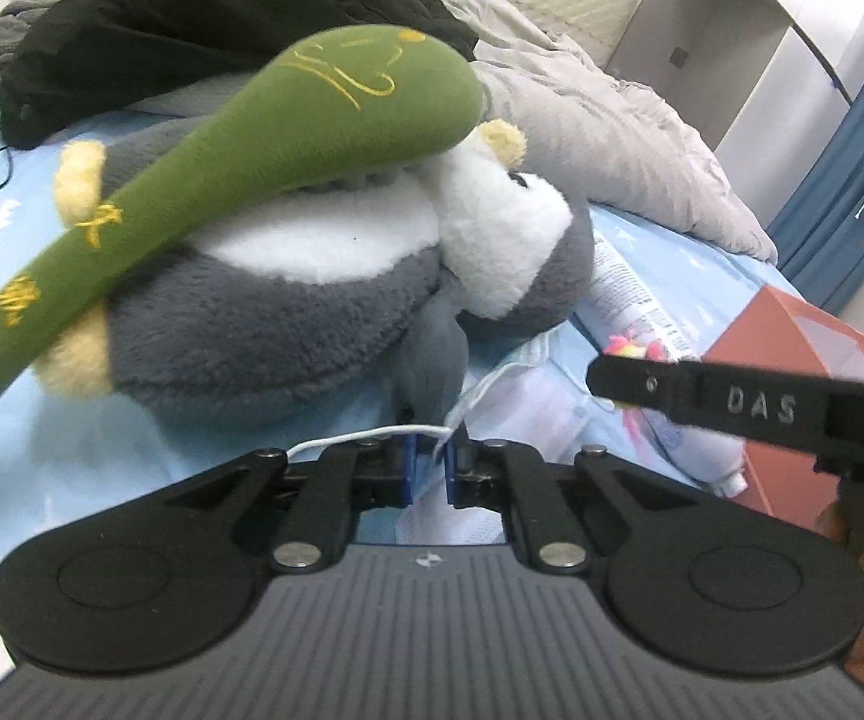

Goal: Organize soft objects
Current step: 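Grasp the pink feathered toy with the right gripper while the left gripper grasps the blue mask, then lift the pink toy off the sheet while the left gripper lifts the mask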

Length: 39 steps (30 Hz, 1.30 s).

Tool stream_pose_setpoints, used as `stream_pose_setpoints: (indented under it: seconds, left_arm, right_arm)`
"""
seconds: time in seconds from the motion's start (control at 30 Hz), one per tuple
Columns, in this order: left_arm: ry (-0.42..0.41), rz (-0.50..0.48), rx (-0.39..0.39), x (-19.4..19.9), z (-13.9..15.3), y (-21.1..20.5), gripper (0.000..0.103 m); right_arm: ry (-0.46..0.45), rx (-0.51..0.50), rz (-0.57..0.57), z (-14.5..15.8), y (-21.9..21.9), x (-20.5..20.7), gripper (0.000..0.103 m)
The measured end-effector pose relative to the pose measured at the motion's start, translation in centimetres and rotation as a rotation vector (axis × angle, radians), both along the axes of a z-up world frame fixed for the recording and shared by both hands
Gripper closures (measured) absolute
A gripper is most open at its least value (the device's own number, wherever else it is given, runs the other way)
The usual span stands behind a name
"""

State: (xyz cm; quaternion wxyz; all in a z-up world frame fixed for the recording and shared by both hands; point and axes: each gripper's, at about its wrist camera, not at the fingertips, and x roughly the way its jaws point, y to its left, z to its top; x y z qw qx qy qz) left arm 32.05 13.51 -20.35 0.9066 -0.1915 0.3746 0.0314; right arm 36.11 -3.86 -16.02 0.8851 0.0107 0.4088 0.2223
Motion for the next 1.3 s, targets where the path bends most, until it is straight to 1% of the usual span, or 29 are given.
stream_pose_setpoints:
  seconds: [0.1,0.43,0.57,0.67,0.73,0.83,0.87,0.9,0.93,0.97,1.0,1.03,1.1,1.3]
  left_arm:
    - [-0.008,0.005,-0.008,-1.5,1.5,-0.4,0.095]
    - [-0.026,0.024,0.018,-7.4,5.4,-2.2,0.096]
    - [-0.023,0.029,0.015,-9.9,6.1,-1.8,0.096]
    - [-0.013,0.022,0.005,-11.0,6.0,-1.8,0.096]
    - [-0.007,0.012,0.017,-11.4,5.9,-1.8,0.095]
    - [-0.002,-0.022,0.064,-11.2,5.5,-1.7,0.095]
    - [-0.003,-0.04,0.093,-10.9,5.3,-1.7,0.092]
    - [0.003,-0.058,0.13,-10.5,5.1,-1.8,0.081]
    - [0.013,-0.067,0.165,-10.1,4.8,-1.8,0.073]
    - [0.02,-0.073,0.207,-9.5,4.5,-1.8,0.06]
    - [0.016,-0.084,0.229,-9.1,4.3,-1.7,0.055]
    - [0.01,-0.098,0.243,-8.7,4.1,-1.5,0.053]
    - [0.02,-0.123,0.244,-7.5,3.5,-0.9,0.046]
    - [0.071,-0.159,0.22,-3.9,1.3,0.4,0.043]
  right_arm:
    - [-0.002,0.001,0.001,0.9,-0.6,-1.8,0.066]
    - [-0.008,-0.014,0.017,3.6,-2.1,-7.5,0.066]
    - [-0.012,-0.014,0.015,4.4,-2.7,-9.6,0.066]
    - [-0.005,-0.018,0.014,4.3,-2.9,-10.7,0.066]
    - [0.006,-0.023,0.013,4.1,-3.0,-11.2,0.066]
    - [0.016,-0.034,0.012,3.5,-3.1,-11.7,0.066]
    - [0.022,-0.038,0.012,3.3,-3.1,-11.7,0.066]
    - [0.028,-0.039,0.012,3.1,-3.1,-11.8,0.066]
    - [0.033,-0.042,0.011,2.9,-3.1,-11.8,0.066]
    - [0.038,-0.047,0.011,2.6,-3.1,-11.7,0.066]
    - [0.042,-0.05,0.012,2.4,-3.1,-11.6,0.066]
    - [0.046,-0.052,0.013,2.2,-3.1,-11.6,0.066]
    - [0.053,-0.059,0.014,1.8,-3.2,-11.3,0.066]
    - [0.08,-0.068,0.027,0.5,-2.9,-9.9,0.066]
